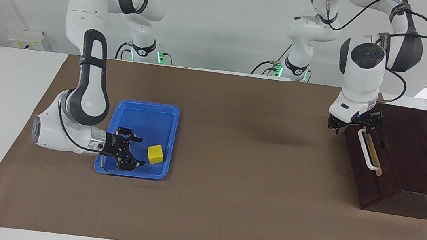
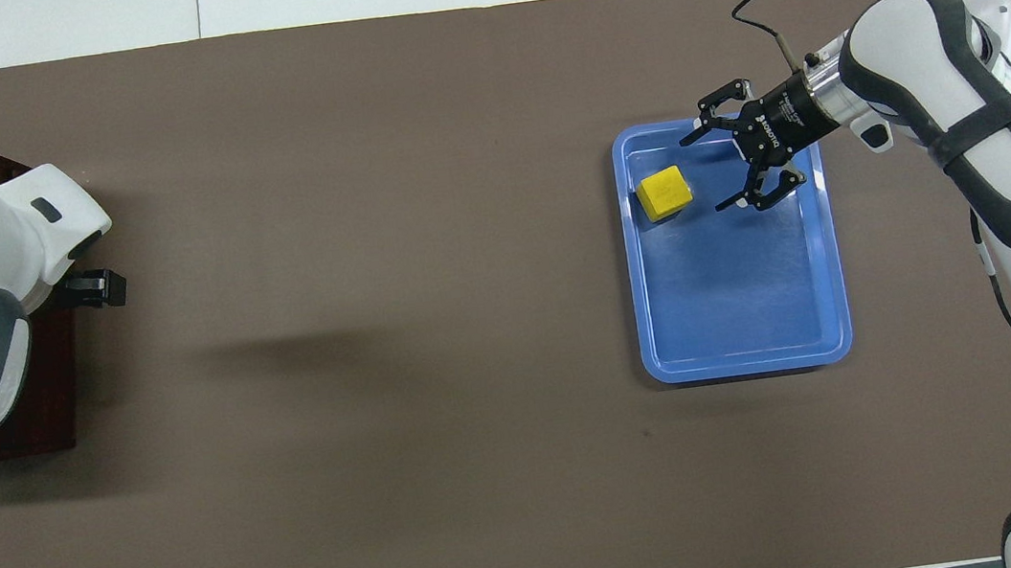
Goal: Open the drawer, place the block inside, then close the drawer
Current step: 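Grasp the yellow block with the right gripper while the left gripper pulls the drawer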
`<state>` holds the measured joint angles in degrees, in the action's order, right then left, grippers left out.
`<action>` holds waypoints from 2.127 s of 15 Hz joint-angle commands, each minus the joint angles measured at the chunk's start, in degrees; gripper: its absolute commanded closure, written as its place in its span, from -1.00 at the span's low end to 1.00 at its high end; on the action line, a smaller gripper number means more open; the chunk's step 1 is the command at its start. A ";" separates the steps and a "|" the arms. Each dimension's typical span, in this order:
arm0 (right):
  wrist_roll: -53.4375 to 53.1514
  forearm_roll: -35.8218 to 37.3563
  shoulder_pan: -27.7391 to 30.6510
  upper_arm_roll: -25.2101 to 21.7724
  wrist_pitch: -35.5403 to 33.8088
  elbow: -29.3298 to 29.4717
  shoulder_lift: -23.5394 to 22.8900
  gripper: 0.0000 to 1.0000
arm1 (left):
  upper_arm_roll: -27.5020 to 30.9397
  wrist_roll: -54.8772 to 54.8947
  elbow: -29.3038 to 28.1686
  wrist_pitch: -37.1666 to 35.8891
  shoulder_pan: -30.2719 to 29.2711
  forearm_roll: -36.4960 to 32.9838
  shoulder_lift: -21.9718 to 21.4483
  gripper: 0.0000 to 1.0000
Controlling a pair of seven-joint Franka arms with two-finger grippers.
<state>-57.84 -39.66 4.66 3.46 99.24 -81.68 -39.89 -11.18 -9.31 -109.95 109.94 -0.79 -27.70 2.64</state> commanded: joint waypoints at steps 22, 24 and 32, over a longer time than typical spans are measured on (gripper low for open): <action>5.20 -2.00 -1.85 -0.03 -0.71 0.38 -1.86 -1.00 | 0.55 -5.64 -7.21 13.81 -3.87 -12.55 6.68 -1.00; 5.11 -2.00 -1.85 -0.03 -0.71 0.38 -1.86 -1.00 | 0.46 -5.64 -7.74 13.81 -3.17 -12.47 6.68 -1.00; 4.15 -2.17 -2.11 -0.12 0.78 -0.41 -1.07 1.00 | 0.37 -5.64 -7.39 13.02 2.98 -7.20 6.59 -1.00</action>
<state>-54.17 -41.37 2.55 3.37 99.10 -81.14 -41.86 -10.75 -14.51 -115.73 121.62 -0.70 -38.09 9.53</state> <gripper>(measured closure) 0.449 0.000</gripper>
